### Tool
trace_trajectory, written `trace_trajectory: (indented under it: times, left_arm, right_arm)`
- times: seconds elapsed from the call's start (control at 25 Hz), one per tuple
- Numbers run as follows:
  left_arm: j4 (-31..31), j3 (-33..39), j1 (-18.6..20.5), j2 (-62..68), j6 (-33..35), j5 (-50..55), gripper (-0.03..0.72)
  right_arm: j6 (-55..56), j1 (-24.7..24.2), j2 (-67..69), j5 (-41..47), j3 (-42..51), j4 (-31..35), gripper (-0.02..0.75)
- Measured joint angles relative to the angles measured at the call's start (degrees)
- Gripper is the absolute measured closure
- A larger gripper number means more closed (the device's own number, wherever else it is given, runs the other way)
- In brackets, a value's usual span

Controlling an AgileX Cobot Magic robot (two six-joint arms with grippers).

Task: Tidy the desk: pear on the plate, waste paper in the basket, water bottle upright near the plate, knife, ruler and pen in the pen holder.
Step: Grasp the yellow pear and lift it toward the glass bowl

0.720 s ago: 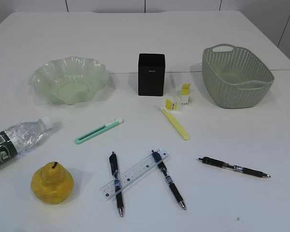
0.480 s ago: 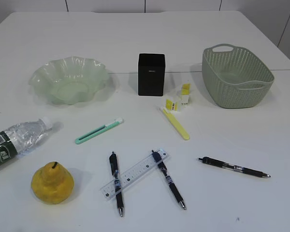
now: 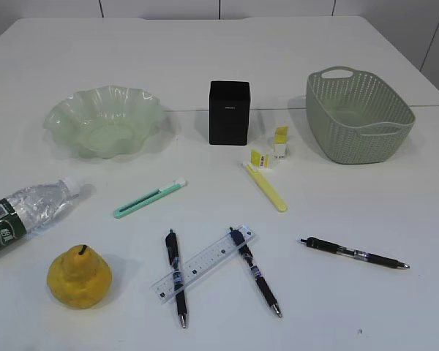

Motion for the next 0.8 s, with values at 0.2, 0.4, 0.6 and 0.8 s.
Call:
trace_trajectory:
  times: [0.2,0.4,0.6,0.8]
  left_arm:
    - [0.00,0.00,0.00,0.00,0.00,0.00,0.360]
    - [0.00,0.00,0.00,0.00,0.00,0.00,0.364]
    - [0.00,0.00,0.00,0.00,0.00,0.00,0.367]
    - [0.00,0.00,0.00,0.00,0.00,0.00,0.367]
  right_arm:
    - [0.00,0.00,0.00,0.00,0.00,0.00,0.355]
    - [0.00,0.00,0.00,0.00,0.00,0.00,0.354]
    - [0.00,0.00,0.00,0.00,0.00,0.00,0.355]
    - [0.00,0.00,0.00,0.00,0.00,0.00,0.355]
